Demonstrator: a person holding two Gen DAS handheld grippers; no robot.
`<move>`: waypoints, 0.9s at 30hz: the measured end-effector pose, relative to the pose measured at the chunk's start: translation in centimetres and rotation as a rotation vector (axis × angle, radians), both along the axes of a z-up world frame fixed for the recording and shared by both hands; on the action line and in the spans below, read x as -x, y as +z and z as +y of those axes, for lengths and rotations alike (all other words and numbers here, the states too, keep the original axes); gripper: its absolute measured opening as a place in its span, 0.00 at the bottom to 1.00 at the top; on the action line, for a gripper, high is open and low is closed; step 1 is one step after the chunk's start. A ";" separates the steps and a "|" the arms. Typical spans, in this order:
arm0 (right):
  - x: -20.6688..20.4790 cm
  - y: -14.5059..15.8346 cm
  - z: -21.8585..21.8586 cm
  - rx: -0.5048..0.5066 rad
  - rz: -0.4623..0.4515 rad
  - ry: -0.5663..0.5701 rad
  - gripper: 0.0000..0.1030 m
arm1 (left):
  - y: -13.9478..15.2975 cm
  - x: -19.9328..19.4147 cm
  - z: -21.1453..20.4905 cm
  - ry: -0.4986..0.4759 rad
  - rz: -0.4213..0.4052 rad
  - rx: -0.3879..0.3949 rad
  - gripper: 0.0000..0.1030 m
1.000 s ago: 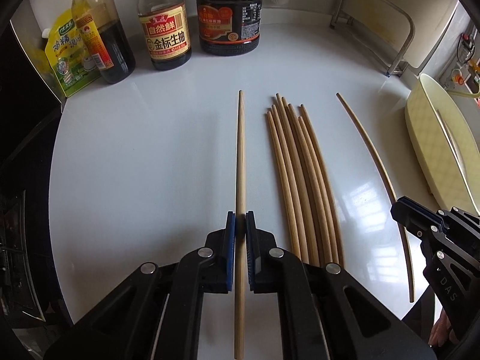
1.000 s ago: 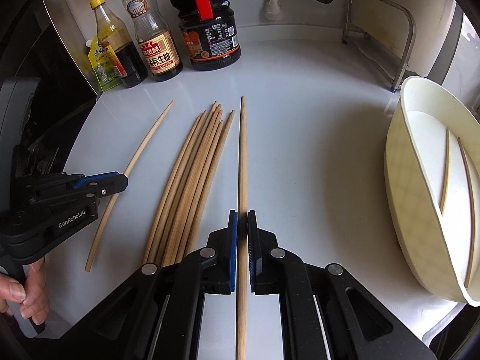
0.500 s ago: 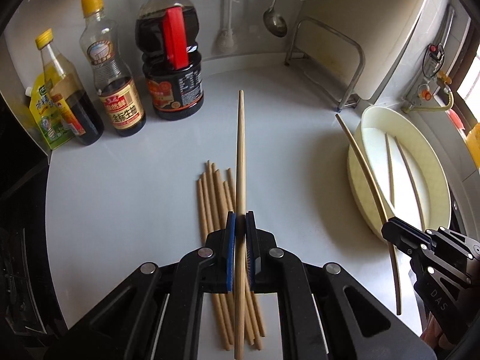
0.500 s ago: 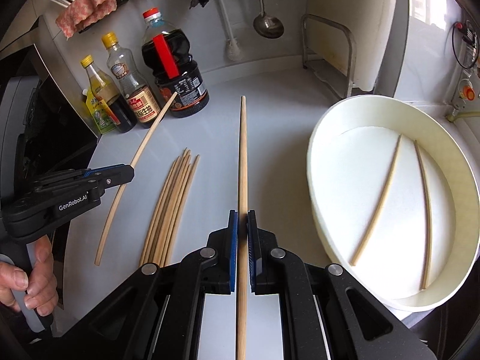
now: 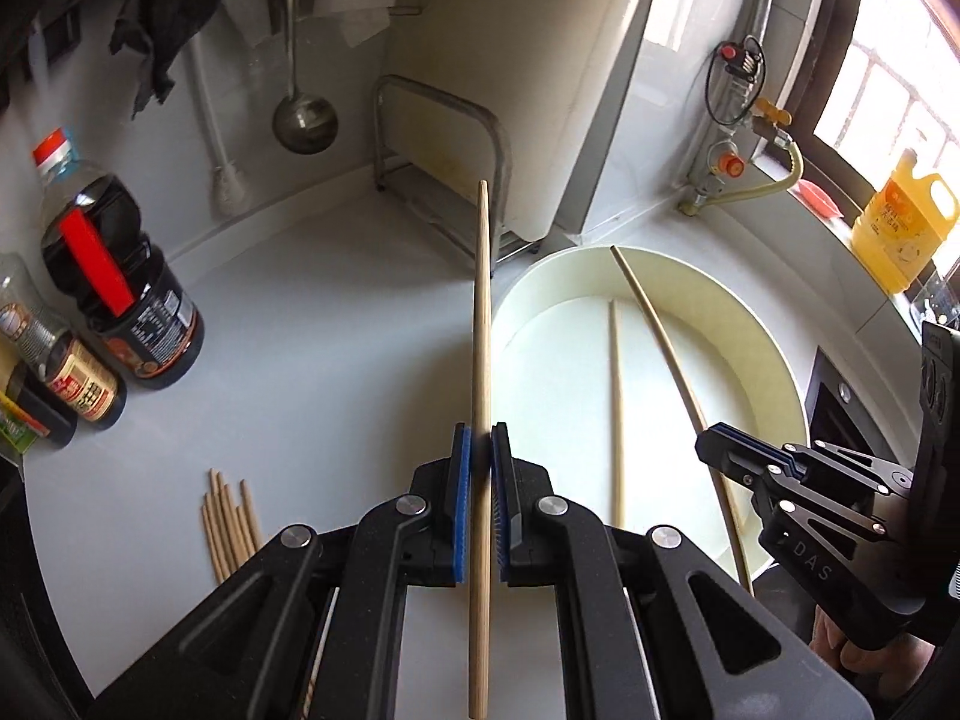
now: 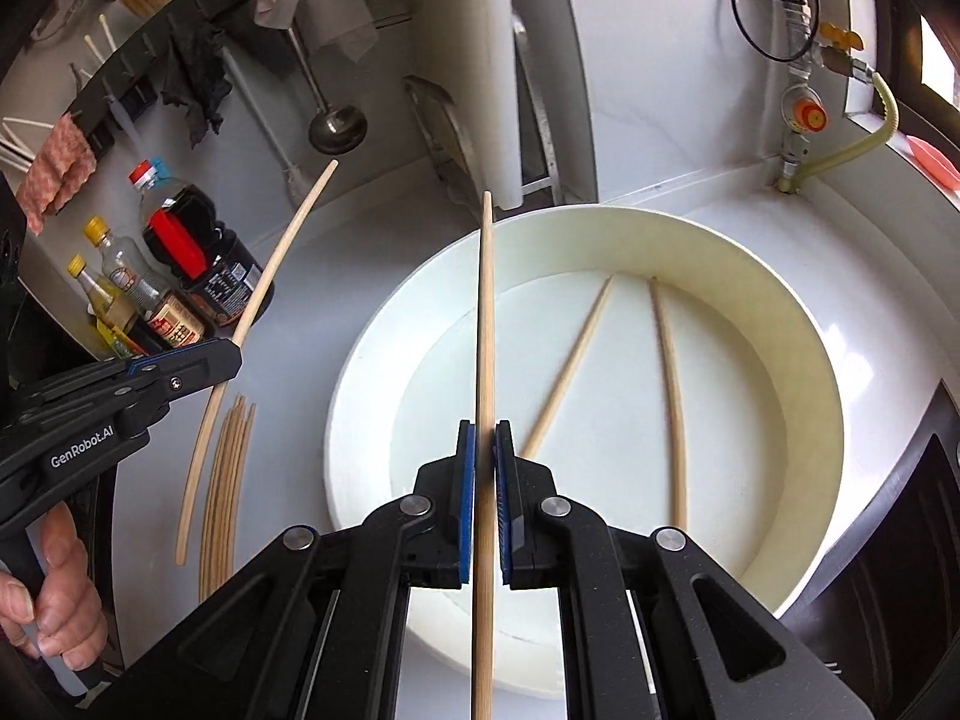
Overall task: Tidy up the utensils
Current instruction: 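Lift and carry both chopsticks over the white basin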
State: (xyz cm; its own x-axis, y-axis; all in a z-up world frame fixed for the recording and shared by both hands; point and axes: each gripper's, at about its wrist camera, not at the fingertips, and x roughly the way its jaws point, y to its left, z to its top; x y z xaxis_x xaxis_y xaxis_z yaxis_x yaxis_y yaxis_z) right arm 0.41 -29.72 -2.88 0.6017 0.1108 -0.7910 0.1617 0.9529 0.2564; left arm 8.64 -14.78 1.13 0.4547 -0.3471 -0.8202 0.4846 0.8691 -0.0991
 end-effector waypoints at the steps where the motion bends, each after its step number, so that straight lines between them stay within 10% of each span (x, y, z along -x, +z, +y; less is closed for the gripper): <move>1: -0.1 -0.2 -0.9 -0.004 0.002 -0.014 0.06 | 0.1 -0.2 -1.0 -0.012 0.003 0.004 0.07; 27: -1.1 -5.3 -8.2 -0.082 0.088 -0.144 0.06 | -5.5 -2.1 -11.5 -0.160 0.133 -0.116 0.07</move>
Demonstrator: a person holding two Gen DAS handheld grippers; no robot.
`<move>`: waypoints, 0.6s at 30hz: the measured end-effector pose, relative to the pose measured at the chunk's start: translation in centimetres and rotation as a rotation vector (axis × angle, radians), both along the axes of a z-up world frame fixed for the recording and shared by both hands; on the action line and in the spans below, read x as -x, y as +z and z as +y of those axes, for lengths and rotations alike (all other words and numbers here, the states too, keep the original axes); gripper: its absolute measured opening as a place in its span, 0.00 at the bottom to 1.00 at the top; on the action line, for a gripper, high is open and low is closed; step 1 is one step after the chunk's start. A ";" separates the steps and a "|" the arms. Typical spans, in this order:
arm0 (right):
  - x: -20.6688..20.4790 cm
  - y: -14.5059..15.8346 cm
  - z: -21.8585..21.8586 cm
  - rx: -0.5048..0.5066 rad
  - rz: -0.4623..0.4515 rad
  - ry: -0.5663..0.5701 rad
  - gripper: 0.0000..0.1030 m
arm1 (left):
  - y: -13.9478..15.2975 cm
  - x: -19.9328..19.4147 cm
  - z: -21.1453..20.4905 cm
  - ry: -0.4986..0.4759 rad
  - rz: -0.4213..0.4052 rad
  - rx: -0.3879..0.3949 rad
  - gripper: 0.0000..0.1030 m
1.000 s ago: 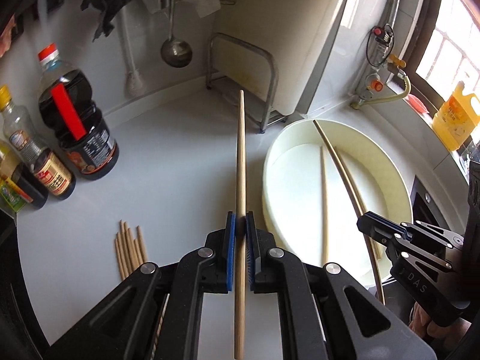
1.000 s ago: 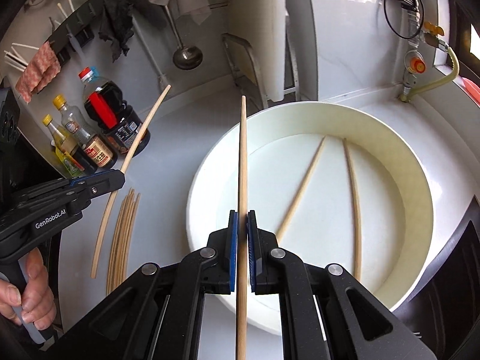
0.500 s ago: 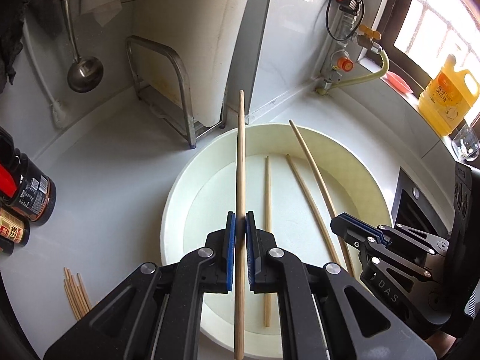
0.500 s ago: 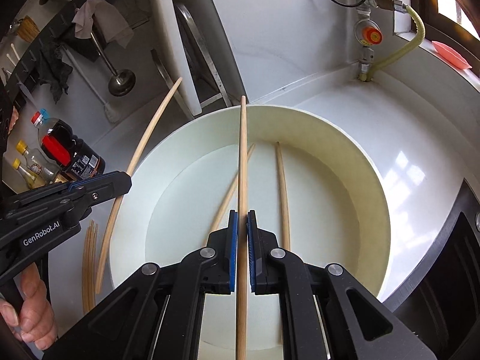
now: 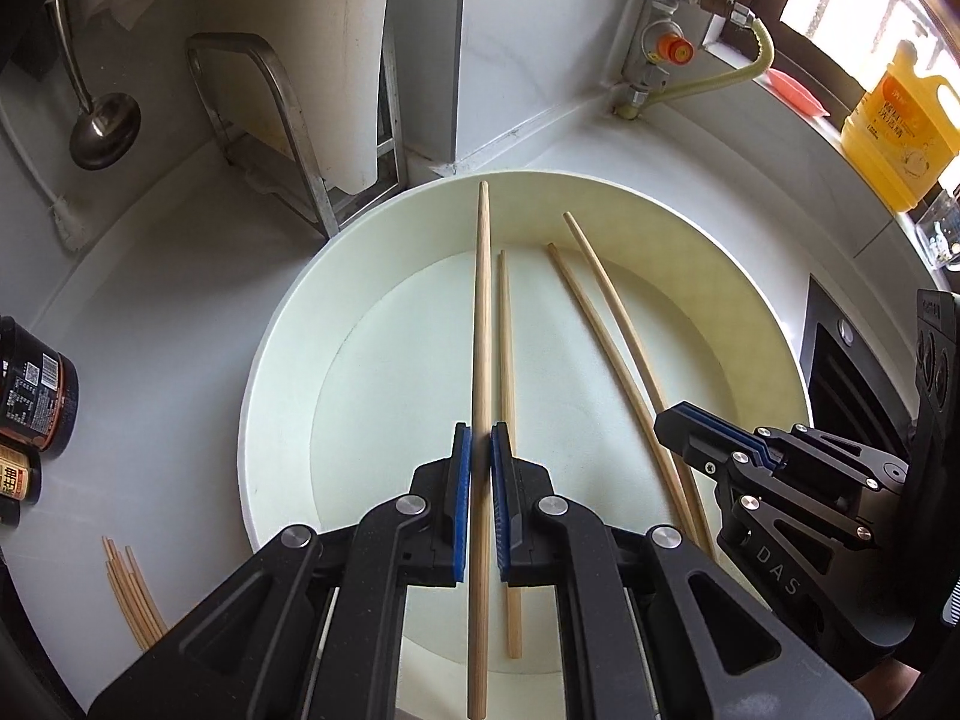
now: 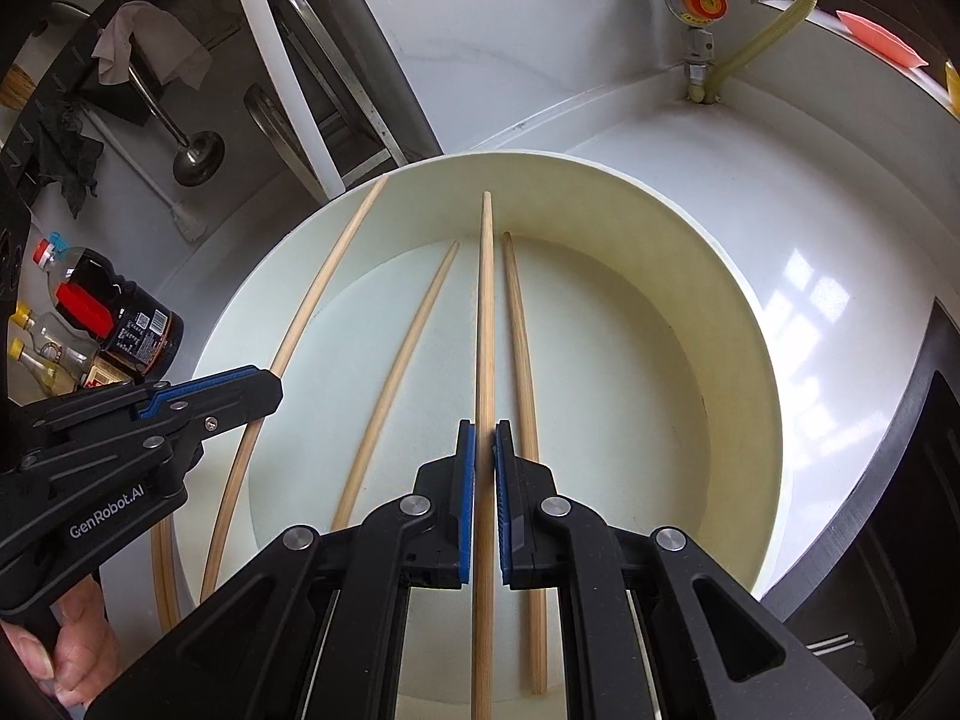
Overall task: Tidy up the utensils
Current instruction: 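Lift and carry both chopsticks over the white basin, then open both tools to lay the chopsticks in the basin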
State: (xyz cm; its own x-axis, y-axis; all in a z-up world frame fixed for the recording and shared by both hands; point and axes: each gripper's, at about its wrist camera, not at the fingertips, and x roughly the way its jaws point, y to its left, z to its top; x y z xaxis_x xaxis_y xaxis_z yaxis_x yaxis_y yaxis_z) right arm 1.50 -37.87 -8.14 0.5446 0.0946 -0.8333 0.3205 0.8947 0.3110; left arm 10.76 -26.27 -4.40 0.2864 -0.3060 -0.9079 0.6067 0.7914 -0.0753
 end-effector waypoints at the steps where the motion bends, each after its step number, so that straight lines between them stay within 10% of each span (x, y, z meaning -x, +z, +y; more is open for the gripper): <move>1: 0.0 0.0 0.0 0.003 0.000 0.000 0.06 | -0.1 0.1 0.1 0.003 0.002 -0.005 0.07; 6: 0.3 0.4 -0.1 0.021 -0.002 -0.008 0.06 | -0.2 0.1 0.9 0.030 0.013 -0.015 0.11; 11: 0.9 1.3 -0.2 0.027 -0.020 -0.030 0.16 | 1.4 0.3 2.2 0.070 -0.051 -0.008 0.61; 18: 1.5 2.6 0.6 0.031 -0.043 -0.014 0.24 | 2.7 0.4 4.2 0.106 -0.057 0.015 0.62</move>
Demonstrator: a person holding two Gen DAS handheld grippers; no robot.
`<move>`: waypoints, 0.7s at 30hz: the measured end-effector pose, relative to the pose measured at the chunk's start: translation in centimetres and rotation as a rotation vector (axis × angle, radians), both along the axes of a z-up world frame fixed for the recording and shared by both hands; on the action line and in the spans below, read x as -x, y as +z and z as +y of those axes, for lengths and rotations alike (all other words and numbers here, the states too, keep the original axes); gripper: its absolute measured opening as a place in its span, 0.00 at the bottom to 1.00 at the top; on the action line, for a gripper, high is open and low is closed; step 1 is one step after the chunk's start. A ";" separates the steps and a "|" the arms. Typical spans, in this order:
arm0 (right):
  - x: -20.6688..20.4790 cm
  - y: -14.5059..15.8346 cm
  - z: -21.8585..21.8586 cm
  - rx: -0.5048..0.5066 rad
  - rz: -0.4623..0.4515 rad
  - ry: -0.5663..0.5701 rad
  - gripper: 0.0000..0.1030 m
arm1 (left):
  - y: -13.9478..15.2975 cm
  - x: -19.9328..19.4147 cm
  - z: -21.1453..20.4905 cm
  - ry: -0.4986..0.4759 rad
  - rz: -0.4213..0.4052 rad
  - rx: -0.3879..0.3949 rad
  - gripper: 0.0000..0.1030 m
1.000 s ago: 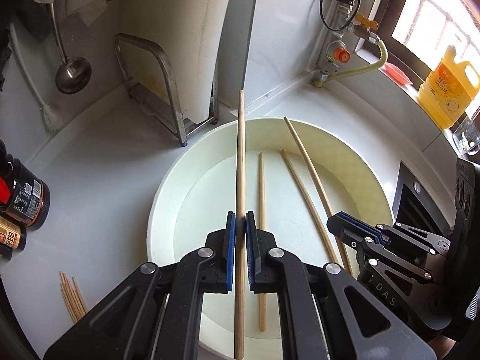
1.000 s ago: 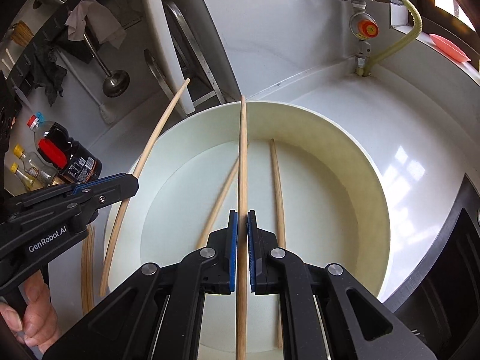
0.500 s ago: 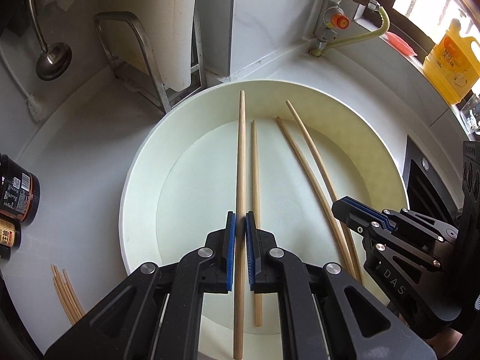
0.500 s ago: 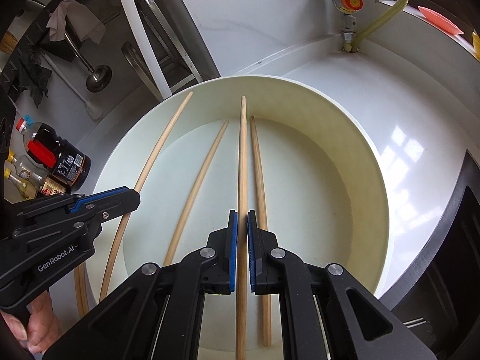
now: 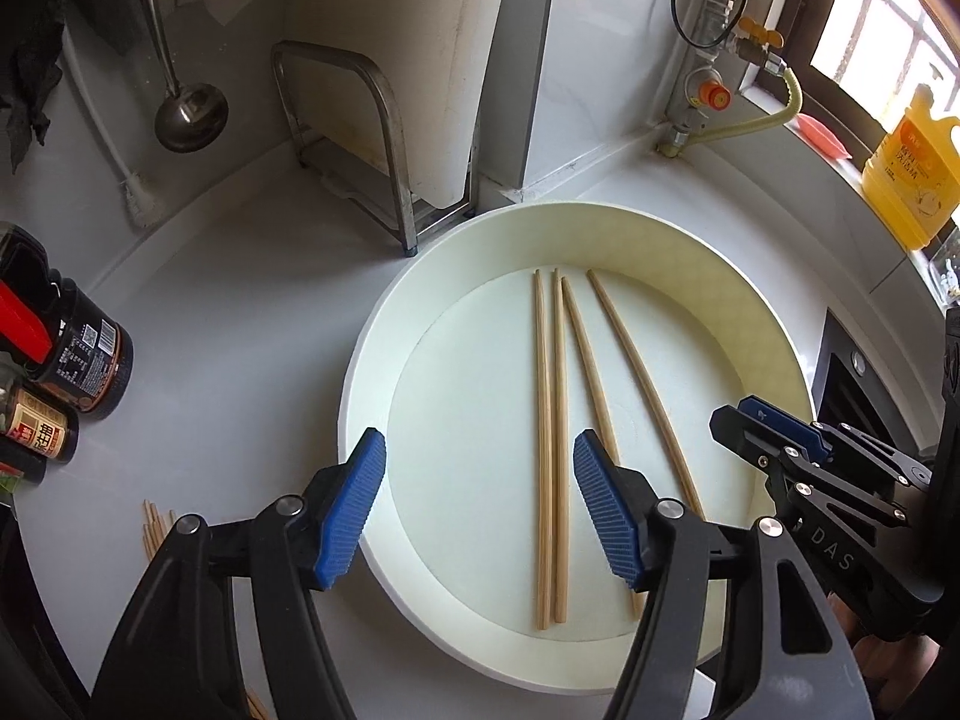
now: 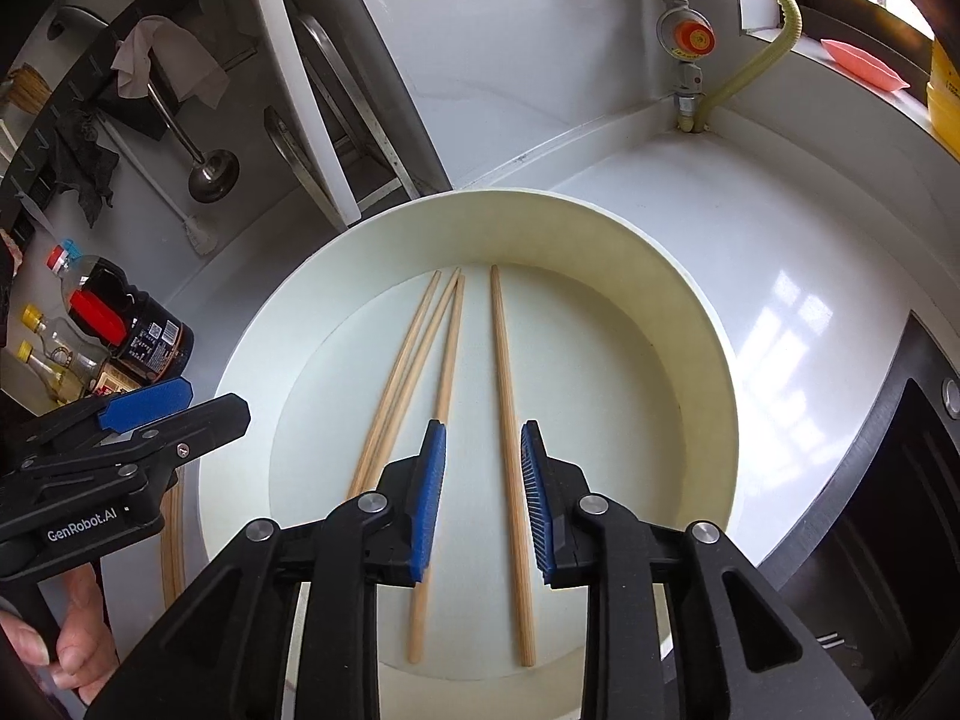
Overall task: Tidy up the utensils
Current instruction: 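Open both tools to lay the chopsticks in the basin, then move both open tools back toward the remaining chopsticks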
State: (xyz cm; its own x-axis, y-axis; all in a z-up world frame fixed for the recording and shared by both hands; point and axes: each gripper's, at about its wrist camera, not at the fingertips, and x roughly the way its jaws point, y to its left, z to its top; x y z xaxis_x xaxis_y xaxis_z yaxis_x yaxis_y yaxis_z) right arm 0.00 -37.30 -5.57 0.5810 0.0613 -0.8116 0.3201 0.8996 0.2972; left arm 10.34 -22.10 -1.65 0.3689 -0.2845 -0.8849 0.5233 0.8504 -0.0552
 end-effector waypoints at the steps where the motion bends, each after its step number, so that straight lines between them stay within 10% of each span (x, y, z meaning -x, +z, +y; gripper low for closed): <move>1: 0.1 0.2 0.2 0.002 -0.003 0.003 0.24 | 0.2 0.1 0.3 0.003 -0.003 0.003 0.62; 21: 2.1 3.0 4.9 0.035 -0.023 0.074 0.26 | 2.7 3.7 7.0 0.073 -0.036 0.041 0.65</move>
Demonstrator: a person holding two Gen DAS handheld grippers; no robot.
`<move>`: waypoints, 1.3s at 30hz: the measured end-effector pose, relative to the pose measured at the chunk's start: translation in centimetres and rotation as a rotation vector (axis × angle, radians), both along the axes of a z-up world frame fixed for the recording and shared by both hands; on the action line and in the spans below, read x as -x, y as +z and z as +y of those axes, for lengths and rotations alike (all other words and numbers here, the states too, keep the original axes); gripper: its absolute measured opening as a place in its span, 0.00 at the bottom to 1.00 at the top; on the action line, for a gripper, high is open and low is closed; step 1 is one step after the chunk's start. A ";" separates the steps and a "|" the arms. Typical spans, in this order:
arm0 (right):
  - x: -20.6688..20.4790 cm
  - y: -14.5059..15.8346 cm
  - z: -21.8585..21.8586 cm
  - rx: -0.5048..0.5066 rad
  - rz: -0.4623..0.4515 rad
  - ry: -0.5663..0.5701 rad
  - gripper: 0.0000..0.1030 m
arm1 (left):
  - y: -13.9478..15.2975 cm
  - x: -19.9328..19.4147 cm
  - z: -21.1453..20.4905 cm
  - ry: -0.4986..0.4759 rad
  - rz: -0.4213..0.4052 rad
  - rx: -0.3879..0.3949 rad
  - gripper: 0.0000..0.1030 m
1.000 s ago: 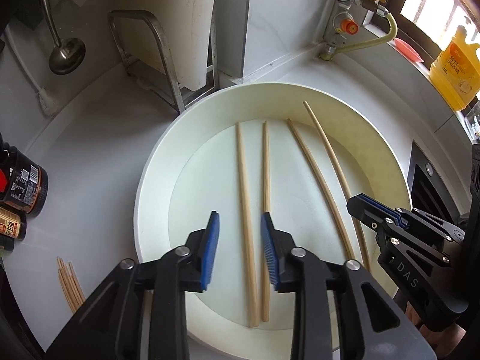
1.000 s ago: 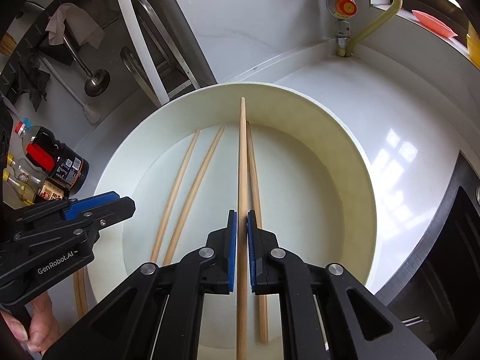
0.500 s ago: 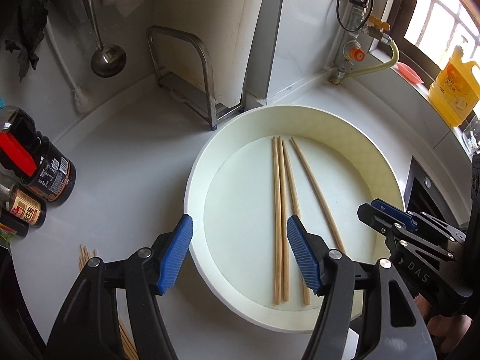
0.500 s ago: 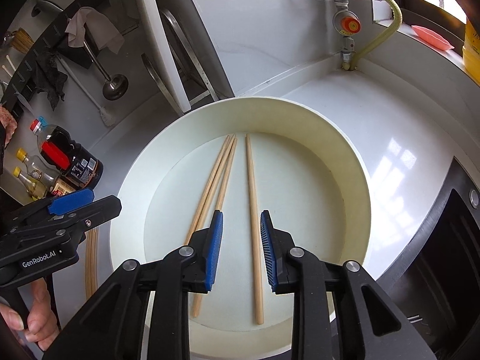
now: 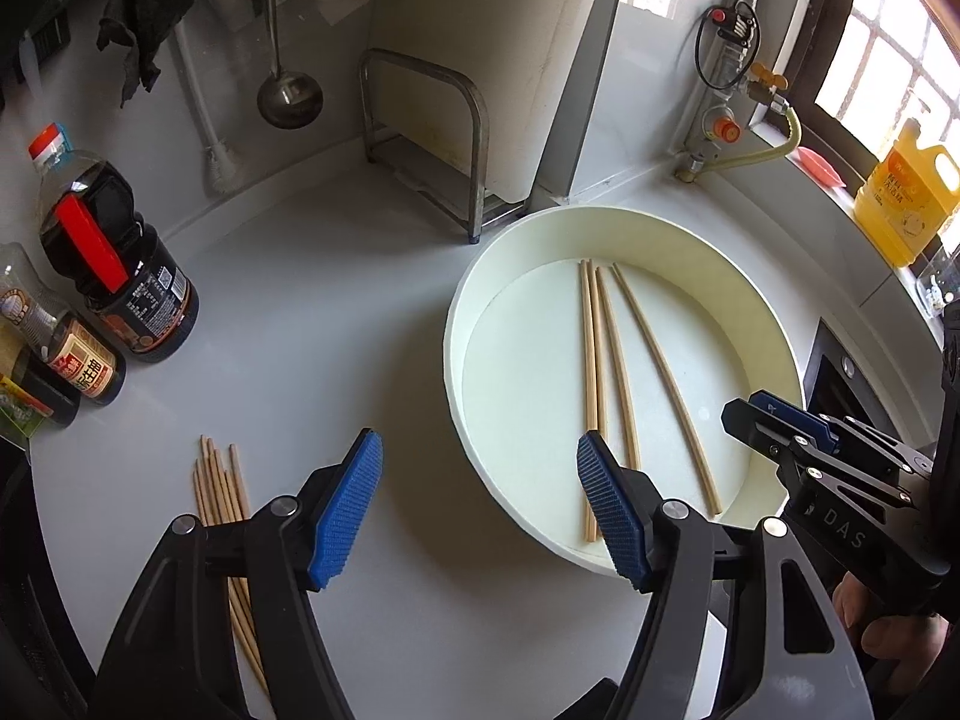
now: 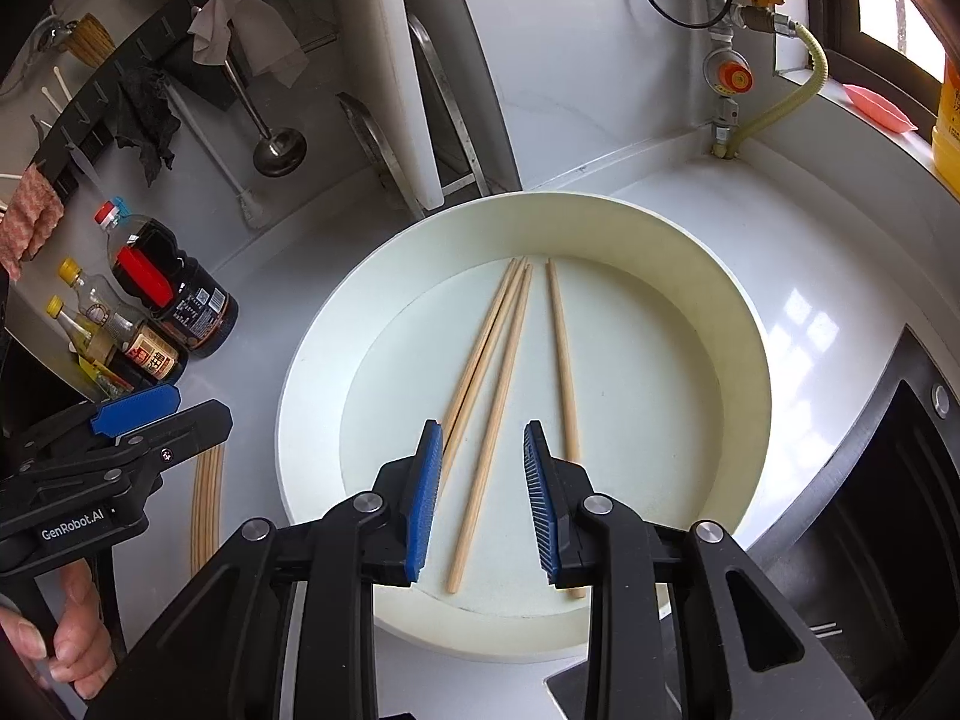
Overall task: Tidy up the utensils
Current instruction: 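Move both open tools back toward the remaining chopsticks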
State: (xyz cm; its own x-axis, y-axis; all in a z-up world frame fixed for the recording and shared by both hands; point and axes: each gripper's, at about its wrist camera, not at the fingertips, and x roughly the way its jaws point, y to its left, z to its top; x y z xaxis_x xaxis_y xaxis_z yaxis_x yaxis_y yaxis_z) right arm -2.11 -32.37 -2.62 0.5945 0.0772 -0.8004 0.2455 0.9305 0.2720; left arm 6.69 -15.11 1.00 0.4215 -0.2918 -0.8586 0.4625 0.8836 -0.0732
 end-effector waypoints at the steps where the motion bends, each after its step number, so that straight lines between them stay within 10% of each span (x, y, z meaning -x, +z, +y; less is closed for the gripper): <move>1: 0.1 0.1 0.4 0.003 0.000 0.007 0.26 | 0.1 0.2 0.4 0.005 -0.001 0.003 0.65; 39: 0.0 0.8 15.1 0.077 0.055 0.252 0.33 | -2.2 2.9 17.4 0.243 0.033 0.051 0.67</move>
State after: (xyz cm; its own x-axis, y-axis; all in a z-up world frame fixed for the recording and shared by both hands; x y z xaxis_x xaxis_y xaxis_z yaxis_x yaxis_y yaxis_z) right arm -2.06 -17.31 -1.77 0.5194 0.1549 -0.8404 0.0163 0.9815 0.1910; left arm 3.81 2.27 -1.20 0.4568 -0.2289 -0.8596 0.2337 0.9633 -0.1324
